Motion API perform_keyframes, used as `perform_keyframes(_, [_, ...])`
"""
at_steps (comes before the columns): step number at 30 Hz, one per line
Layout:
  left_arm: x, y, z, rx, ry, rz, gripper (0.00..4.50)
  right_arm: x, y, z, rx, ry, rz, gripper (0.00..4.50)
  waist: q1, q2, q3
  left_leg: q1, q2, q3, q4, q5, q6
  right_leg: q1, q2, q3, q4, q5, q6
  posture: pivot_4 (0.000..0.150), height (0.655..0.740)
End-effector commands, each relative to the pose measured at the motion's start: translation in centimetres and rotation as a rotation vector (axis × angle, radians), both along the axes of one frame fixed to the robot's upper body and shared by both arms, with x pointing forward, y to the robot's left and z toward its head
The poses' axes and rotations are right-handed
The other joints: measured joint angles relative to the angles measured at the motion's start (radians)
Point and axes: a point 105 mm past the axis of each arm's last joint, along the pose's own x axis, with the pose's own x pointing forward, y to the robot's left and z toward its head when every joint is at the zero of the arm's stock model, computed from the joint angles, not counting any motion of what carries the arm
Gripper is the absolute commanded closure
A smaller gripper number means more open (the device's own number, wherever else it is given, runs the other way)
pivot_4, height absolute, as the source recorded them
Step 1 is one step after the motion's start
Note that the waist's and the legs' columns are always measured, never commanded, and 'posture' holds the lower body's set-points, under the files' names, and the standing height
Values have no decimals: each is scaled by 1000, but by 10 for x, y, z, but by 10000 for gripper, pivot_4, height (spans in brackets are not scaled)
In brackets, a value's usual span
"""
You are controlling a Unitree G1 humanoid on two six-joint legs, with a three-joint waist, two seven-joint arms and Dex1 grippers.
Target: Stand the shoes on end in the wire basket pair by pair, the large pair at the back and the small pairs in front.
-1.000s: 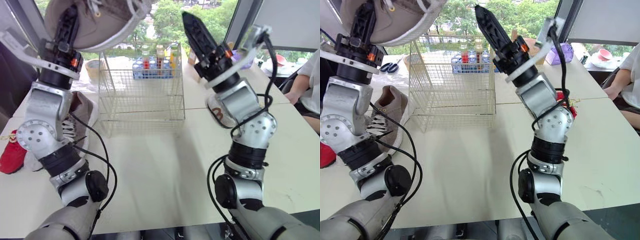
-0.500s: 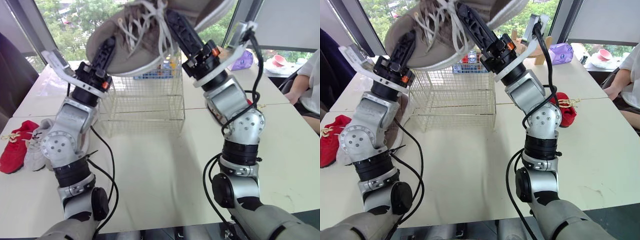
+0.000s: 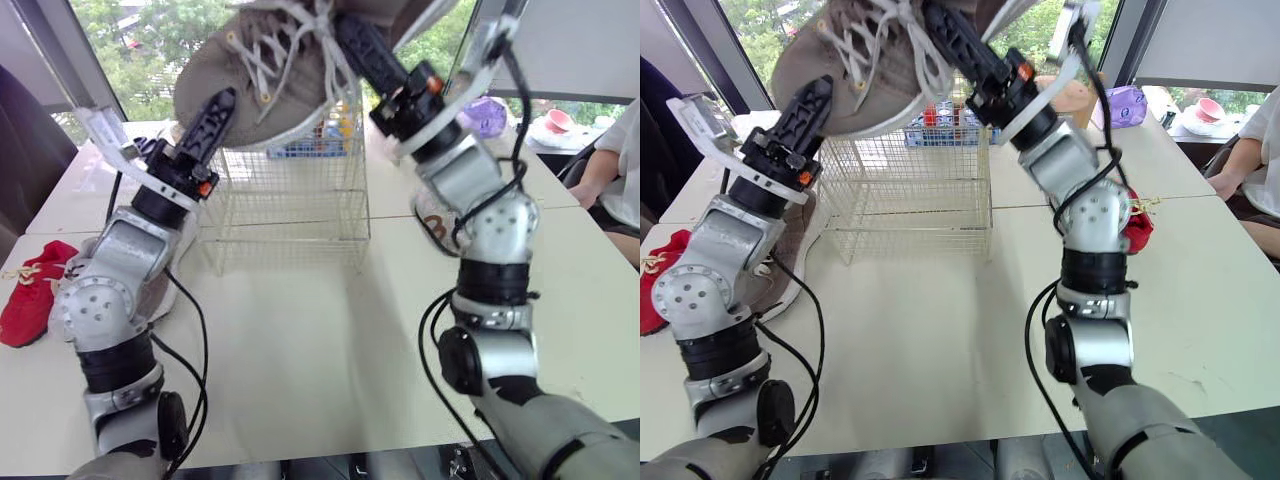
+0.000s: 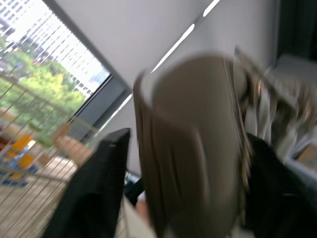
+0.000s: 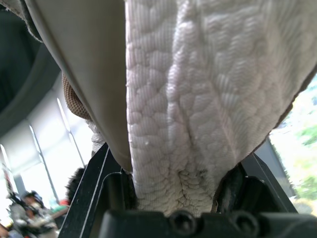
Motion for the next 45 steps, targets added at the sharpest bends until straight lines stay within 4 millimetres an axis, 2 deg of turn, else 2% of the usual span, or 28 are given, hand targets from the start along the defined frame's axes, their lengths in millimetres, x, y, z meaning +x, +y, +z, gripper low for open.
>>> perform_keyframes(1, [-22,5,-4,127,-13,20,1433,-16,-31,53,4,-277,-79,28598,1,0,0,0,0,0,-1,0,0,0,0,0,0,0,0,1500,7400])
perform_keyframes(4, [-38,16,-11,244,1,74,1433,0,-42,69,-146,-416,-187,28598,1,0,0,0,0,0,-1,0,1,0,0,0,-2,0,0,1500,7400])
perform_keyframes(9, [-55,19,-12,309,3,110,1433,16,-37,71,-390,-557,-259,28598,-2,0,0,1,1,2,-2,0,1,1,0,1,-3,0,0,1500,7400])
perform_keyframes(13, [-61,18,-21,330,21,133,1433,29,-26,51,-609,-594,-277,28598,-3,0,0,1,1,2,-2,0,0,1,0,1,-3,0,0,1500,7400])
perform_keyframes(16, [-71,19,-19,371,6,114,1433,37,-22,39,-734,-615,-310,28598,0,0,0,0,1,2,-2,0,0,0,0,1,-3,0,0,1500,7400])
perform_keyframes(20, [-81,28,-17,490,9,114,1433,45,-14,30,-823,-616,-341,28598,-1,1,1,0,1,2,-2,0,0,-1,-1,1,-3,-2,-4,1500,7400])
perform_keyframes(24, [-82,42,-11,544,5,151,1433,57,-6,18,-902,-574,-389,28598,-4,1,1,0,1,2,-3,0,0,-1,-1,1,-3,-3,-4,1500,7400])
perform_keyframes(27, [-80,42,-14,543,12,155,1433,65,-2,8,-906,-490,-379,28598,-2,1,1,0,1,2,-3,0,-1,-1,-1,1,-3,-3,-5,1500,7400])
perform_keyframes(31, [-76,42,-16,474,14,156,1433,82,-3,-5,-902,-370,-455,28598,2,1,1,0,1,1,-3,0,-1,-1,-1,1,-3,-3,-5,1500,7400])
perform_keyframes(33, [-77,46,-15,424,14,162,979,87,-5,-11,-888,-325,-461,18403,2,1,1,0,1,1,-3,0,-1,-1,-2,1,-3,-3,-5,1500,7400])
perform_keyframes(37, [-78,46,-22,428,34,162,979,88,-9,-14,-867,-292,-450,324,1,1,1,0,1,1,-3,0,-1,-1,-2,1,-3,-3,-5,1500,7400])
perform_keyframes(40, [-74,44,-25,424,41,150,979,88,-14,-10,-835,-285,-465,324,1,1,1,0,1,1,-3,0,-1,-1,-2,1,-3,-2,-5,1500,7400])
perform_keyframes(45, [-67,43,-26,419,44,138,979,77,-16,-1,-750,-259,-350,324,1,1,1,0,0,1,-2,0,-1,0,-2,0,-2,-2,-4,1500,7400])
